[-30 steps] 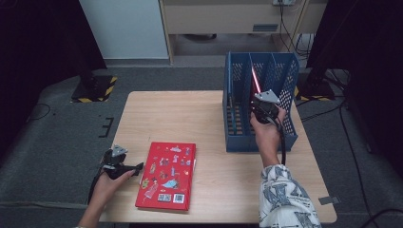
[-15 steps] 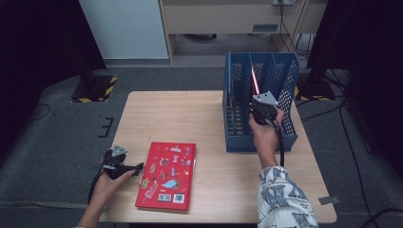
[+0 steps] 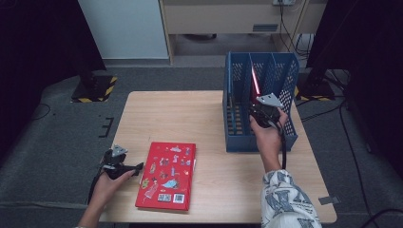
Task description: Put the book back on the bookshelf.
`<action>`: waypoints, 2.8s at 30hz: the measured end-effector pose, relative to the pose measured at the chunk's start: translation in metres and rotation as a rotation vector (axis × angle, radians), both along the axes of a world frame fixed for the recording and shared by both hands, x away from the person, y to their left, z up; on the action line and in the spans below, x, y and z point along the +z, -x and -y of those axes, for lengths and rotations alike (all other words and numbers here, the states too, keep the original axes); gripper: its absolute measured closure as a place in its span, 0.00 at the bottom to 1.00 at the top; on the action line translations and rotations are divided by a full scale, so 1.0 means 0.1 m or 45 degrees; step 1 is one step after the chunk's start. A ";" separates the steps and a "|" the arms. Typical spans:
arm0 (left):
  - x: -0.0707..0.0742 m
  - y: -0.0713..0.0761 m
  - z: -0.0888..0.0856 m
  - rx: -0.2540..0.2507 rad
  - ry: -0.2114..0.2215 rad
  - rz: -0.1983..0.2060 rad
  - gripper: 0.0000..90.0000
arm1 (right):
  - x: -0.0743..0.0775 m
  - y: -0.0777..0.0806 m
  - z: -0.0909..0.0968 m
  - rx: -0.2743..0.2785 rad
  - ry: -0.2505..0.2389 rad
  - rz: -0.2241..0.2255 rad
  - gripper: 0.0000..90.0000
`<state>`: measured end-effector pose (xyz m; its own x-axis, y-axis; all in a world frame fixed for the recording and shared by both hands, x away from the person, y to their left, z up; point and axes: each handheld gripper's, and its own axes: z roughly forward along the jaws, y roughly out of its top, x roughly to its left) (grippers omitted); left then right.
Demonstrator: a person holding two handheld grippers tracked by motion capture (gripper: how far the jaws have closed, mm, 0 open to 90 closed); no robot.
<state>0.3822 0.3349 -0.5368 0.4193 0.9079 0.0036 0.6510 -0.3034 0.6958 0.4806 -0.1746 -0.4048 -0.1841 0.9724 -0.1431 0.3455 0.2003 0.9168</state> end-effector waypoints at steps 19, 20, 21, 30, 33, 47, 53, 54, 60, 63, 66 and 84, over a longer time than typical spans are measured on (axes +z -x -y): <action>0.00 0.00 0.00 0.001 0.000 0.000 0.00 | -0.02 0.50 0.09 0.190 -0.159 0.003 0.27; 0.00 0.00 0.00 0.001 0.000 0.000 0.00 | -0.03 0.53 0.08 0.197 -0.165 0.003 0.26; 0.00 0.00 0.00 0.000 0.002 0.000 0.00 | -0.04 0.56 0.08 0.203 -0.171 0.007 0.25; 0.00 0.00 0.00 -0.005 0.003 -0.001 0.00 | -0.24 0.91 -0.05 0.272 -0.225 0.001 0.20; 0.00 0.00 0.00 -0.004 0.006 0.000 0.00 | -0.30 1.01 -0.11 0.315 -0.239 -0.012 0.19; 0.00 0.01 0.00 -0.006 0.008 0.000 0.00 | -0.62 1.28 -0.49 0.459 -0.181 -0.136 0.14; 0.02 0.03 -0.01 -0.034 0.020 0.001 0.02 | -0.68 1.34 -0.70 0.545 -0.171 -0.172 0.12; 0.04 0.04 -0.02 -0.028 0.031 0.006 0.03 | -0.69 1.35 -0.73 0.563 -0.164 -0.182 0.12; 0.16 0.14 0.02 -0.051 0.082 0.043 0.07 | -0.75 1.39 -0.92 0.640 -0.160 -0.216 0.20; 0.23 0.23 0.08 -0.078 0.102 0.056 0.08 | -0.77 1.42 -1.02 0.676 -0.131 -0.236 0.21; 0.31 0.36 0.16 -0.123 0.127 0.054 0.10 | -0.78 1.44 -1.10 0.702 -0.121 -0.245 0.21; 0.26 0.42 0.40 -0.259 0.116 0.006 0.12 | -1.01 1.51 -1.45 0.828 -0.112 -0.406 0.15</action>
<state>0.3406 0.2950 -0.5112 0.5943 0.8010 -0.0726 0.5796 -0.3639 0.7292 0.3297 -0.0292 -0.5062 -0.7485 0.6574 0.0872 0.4342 0.3865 0.8137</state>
